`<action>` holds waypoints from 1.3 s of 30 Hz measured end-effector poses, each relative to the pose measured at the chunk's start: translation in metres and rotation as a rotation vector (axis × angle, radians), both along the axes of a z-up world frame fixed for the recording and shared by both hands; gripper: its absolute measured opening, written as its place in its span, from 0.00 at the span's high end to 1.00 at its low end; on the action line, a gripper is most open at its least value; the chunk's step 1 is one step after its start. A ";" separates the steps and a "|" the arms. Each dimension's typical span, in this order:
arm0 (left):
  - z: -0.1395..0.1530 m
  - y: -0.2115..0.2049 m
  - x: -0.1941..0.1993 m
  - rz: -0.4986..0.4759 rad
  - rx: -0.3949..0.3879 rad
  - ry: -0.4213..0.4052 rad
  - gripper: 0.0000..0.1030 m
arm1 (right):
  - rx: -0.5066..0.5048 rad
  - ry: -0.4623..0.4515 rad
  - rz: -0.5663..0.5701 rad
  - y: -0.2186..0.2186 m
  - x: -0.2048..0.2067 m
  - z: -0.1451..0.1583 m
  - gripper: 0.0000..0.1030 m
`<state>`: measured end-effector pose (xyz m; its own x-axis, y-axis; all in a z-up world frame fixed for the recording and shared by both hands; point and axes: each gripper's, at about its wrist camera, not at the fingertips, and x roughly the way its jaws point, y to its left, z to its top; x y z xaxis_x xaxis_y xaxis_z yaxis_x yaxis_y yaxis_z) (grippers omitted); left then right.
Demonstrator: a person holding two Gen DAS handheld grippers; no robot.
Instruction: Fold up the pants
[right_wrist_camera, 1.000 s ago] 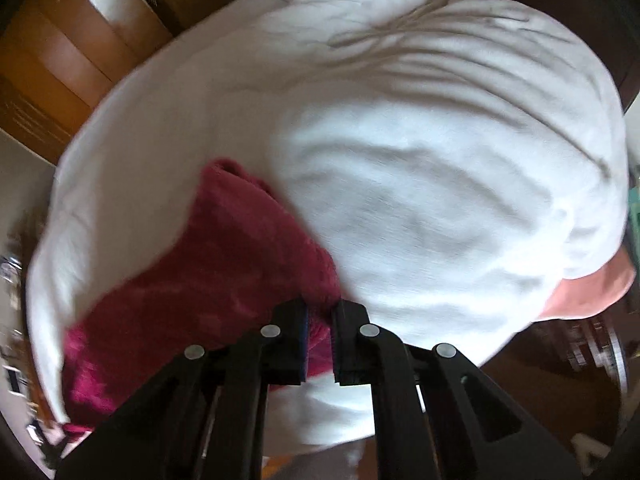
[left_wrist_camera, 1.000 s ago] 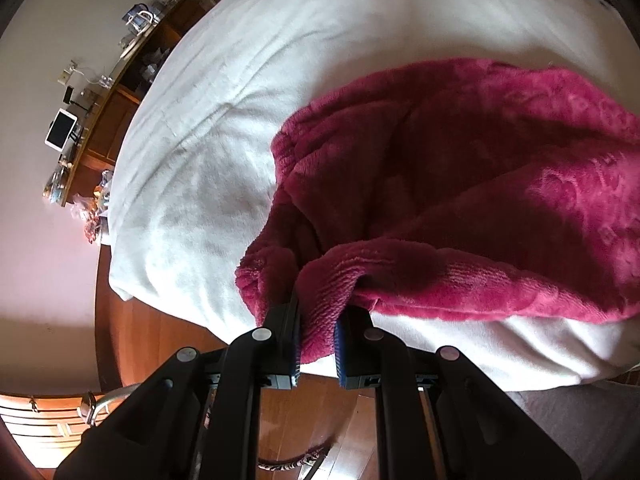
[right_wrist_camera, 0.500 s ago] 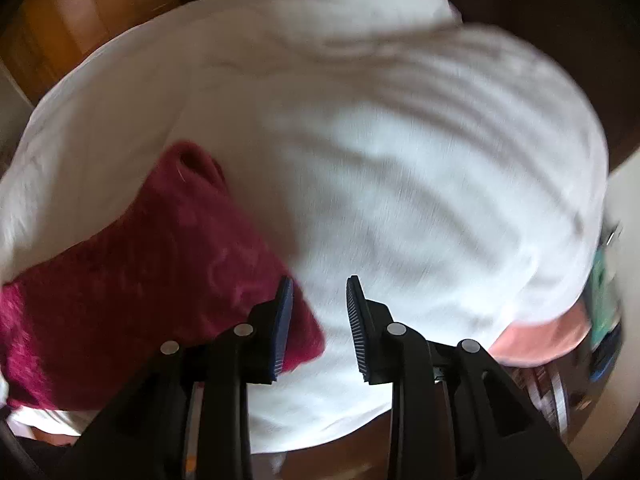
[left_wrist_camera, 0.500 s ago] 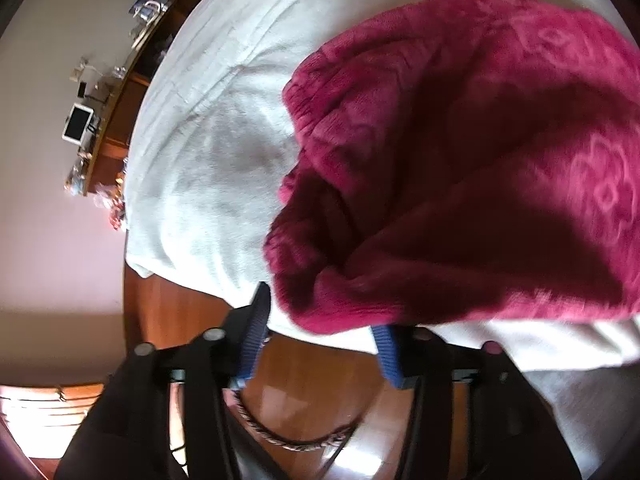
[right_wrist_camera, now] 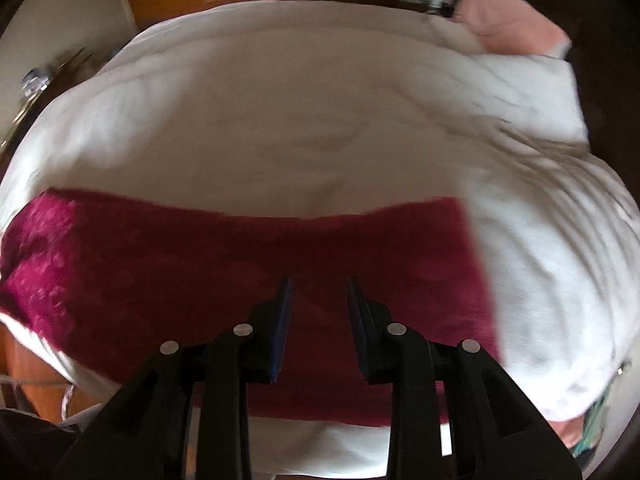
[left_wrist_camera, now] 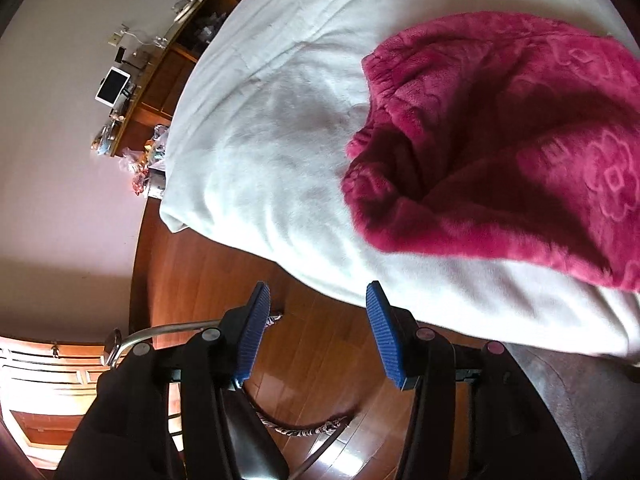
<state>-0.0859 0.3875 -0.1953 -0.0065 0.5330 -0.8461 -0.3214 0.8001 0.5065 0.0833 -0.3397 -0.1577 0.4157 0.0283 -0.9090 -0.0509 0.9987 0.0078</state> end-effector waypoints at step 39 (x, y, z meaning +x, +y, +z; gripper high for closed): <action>-0.047 0.111 0.172 0.041 -0.823 -0.313 0.80 | 0.196 0.250 0.381 0.444 0.149 -0.061 0.56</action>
<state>0.0859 0.4990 -0.2425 0.2844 -0.2421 -0.9276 -0.3851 0.8572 -0.3418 0.2318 0.1041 -0.2188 0.1127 0.3165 -0.9419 -0.3852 0.8877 0.2522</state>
